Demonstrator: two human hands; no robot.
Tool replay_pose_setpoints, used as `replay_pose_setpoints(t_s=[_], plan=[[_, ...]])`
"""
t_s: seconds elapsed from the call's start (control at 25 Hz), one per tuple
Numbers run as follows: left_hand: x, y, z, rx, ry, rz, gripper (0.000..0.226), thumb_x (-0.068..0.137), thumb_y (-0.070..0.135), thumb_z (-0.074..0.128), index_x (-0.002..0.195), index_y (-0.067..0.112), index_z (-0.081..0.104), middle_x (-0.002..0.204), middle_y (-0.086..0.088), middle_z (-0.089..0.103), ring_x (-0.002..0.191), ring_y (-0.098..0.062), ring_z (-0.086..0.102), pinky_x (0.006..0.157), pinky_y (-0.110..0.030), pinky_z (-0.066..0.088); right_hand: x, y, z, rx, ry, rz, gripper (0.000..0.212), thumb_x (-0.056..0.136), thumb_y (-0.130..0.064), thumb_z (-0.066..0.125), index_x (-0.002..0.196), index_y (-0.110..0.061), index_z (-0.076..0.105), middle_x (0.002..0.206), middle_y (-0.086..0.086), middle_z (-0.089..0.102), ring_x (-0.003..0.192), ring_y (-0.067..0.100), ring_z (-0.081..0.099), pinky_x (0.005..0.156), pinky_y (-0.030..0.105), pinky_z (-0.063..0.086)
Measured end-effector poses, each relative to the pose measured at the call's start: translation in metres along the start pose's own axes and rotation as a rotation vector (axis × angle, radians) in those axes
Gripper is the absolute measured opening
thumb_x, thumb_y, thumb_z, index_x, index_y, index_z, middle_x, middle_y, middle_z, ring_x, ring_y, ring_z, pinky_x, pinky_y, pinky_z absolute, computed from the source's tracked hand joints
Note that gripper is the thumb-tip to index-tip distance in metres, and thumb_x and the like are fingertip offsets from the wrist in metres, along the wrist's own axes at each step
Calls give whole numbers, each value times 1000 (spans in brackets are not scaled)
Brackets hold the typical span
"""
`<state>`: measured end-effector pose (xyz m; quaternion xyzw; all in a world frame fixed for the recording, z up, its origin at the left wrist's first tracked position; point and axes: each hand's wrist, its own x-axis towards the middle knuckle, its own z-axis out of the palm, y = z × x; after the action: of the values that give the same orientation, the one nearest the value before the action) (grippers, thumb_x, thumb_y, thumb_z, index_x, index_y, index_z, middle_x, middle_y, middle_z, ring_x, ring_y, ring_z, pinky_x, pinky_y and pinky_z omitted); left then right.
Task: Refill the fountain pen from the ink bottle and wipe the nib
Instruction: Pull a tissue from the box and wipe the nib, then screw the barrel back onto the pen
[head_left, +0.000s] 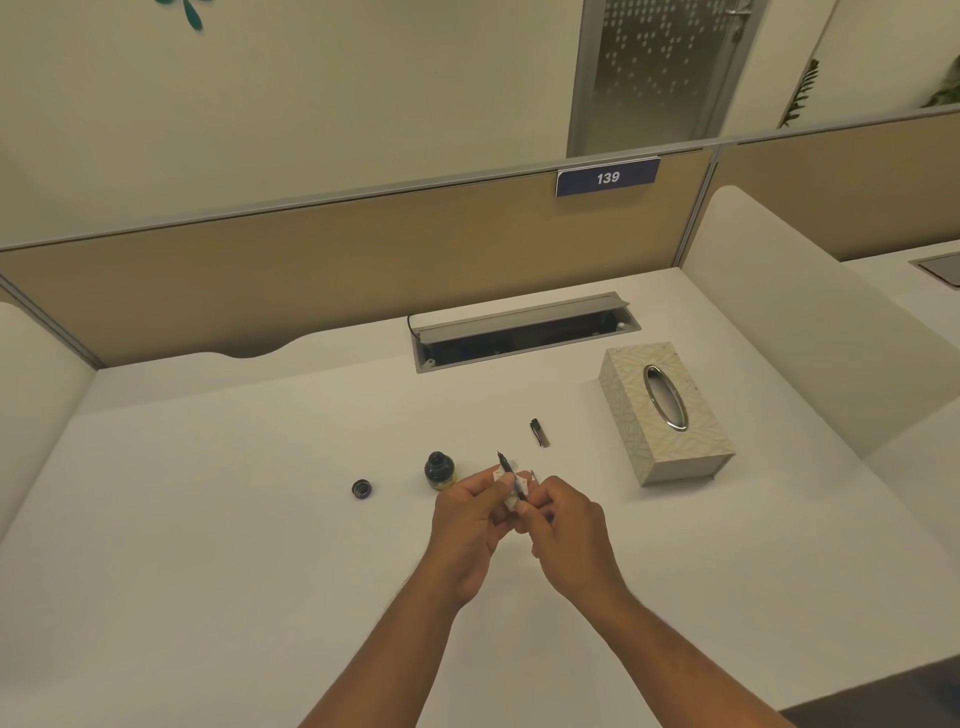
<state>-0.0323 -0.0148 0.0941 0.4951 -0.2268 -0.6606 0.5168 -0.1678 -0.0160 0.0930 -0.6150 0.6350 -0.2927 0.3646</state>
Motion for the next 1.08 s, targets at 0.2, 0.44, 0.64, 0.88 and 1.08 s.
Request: replay_pose_setpoints(t_s=[0.2,0.44,0.64,0.88,1.08], plan=[[7,-10,-4,29,45,-19,29,106,13,63,103,-13,74,105,-28,79,84,-31,74,81,-39,62,1,6,5,-5,-19,0,20,98,-30,69,83,-19,62,74,-2,74,61,13,68,53,11,47],[13,-18,-21,-38,164,-55,16,104,8,65,103,-4,75,108,-25,79,100,-32,82,90,-43,63,10,35,6,-5,-4,5,23,99,-39,65,87,-20,71,83,-7,75,79,7,69,63,10,44],[22,-19,-39,-103,252,-86,13,102,6,68,110,-4,72,111,-25,78,104,-35,81,93,-46,62,47,64,10,-120,30,92,9,96,-17,66,89,-14,70,89,1,73,85,20,67,65,12,40],[21,-18,-48,-166,250,-90,15,101,6,69,115,3,72,112,-22,77,113,-39,78,92,-44,63,83,77,32,-277,-46,185,21,97,-31,67,104,-11,66,101,5,69,92,24,60,74,30,44],[20,-15,-50,-227,262,-93,13,101,5,69,112,5,74,112,-22,77,111,-39,77,92,-44,63,87,82,44,-466,-95,129,23,99,-31,63,103,-8,59,104,10,62,98,30,60,74,34,43]])
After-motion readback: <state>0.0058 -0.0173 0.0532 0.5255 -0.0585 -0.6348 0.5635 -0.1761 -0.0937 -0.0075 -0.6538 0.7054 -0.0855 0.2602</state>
